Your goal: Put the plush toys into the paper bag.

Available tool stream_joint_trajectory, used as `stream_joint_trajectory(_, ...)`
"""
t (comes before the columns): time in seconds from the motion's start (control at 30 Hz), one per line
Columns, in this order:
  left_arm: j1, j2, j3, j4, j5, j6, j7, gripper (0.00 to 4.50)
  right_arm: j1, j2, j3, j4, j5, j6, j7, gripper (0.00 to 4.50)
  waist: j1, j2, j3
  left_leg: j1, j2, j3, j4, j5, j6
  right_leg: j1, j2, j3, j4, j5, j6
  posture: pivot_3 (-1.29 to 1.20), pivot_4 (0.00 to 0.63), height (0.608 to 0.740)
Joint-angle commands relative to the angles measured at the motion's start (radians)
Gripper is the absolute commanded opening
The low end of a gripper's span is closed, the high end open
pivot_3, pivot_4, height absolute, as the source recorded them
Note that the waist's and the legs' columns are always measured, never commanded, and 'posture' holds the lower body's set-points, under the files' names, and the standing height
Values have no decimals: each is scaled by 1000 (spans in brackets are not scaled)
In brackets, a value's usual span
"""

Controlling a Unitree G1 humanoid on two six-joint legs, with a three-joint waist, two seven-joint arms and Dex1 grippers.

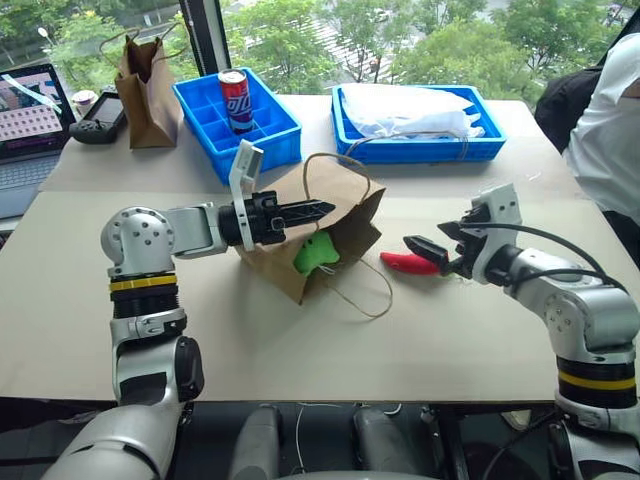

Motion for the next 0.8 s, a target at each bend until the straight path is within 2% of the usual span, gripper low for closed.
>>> stream_joint_trajectory(0.03,-11,2,8,-33,-28,-8,-6,0,15,-24,71,91,-92,-109,42,4491,1,0,0,0,0,0,0,0,0,0,0,0,0,0,0,0,150,698)
stream_joint_trajectory(0.13,-7,1,7,-40,-31,-5,-4,0,23,18,74,182,-103,-140,39,4491,1,0,0,0,0,0,0,0,0,0,0,0,0,0,0,0,150,698)
stream_joint_trajectory(0.23,-7,2,8,-44,-34,-1,-2,0,42,48,65,235,-119,-170,30,3811,2,0,0,0,0,0,0,0,0,1,0,0,0,0,0,0,150,698)
stream_joint_trajectory(0.47,-15,2,8,-40,-35,3,3,0,48,-20,-4,80,-59,-132,85,1389,8,0,0,1,-1,0,0,0,0,3,-1,0,0,0,0,0,150,698)
stream_joint_trajectory(0.5,-16,0,6,-38,-35,2,3,0,34,-38,-18,46,-36,-112,100,1207,9,0,0,1,-1,0,0,0,0,3,-1,0,-1,0,0,0,150,698)
stream_joint_trajectory(0.6,-17,-5,4,-37,-35,0,4,0,-3,-78,-38,-41,28,-39,131,233,8,1,0,0,-1,0,0,0,0,2,-1,0,-1,0,0,0,150,698)
stream_joint_trajectory(0.67,-19,-10,2,-35,-34,-2,5,0,-48,-83,-41,-115,107,52,145,78,3,1,0,1,-1,-1,0,0,0,2,-1,0,-1,0,0,0,150,698)
stream_joint_trajectory(0.8,-21,-17,3,-33,-35,-4,6,0,-98,-58,3,-208,199,183,136,75,2,1,0,1,0,-2,0,0,0,2,0,-1,0,0,0,0,150,698)
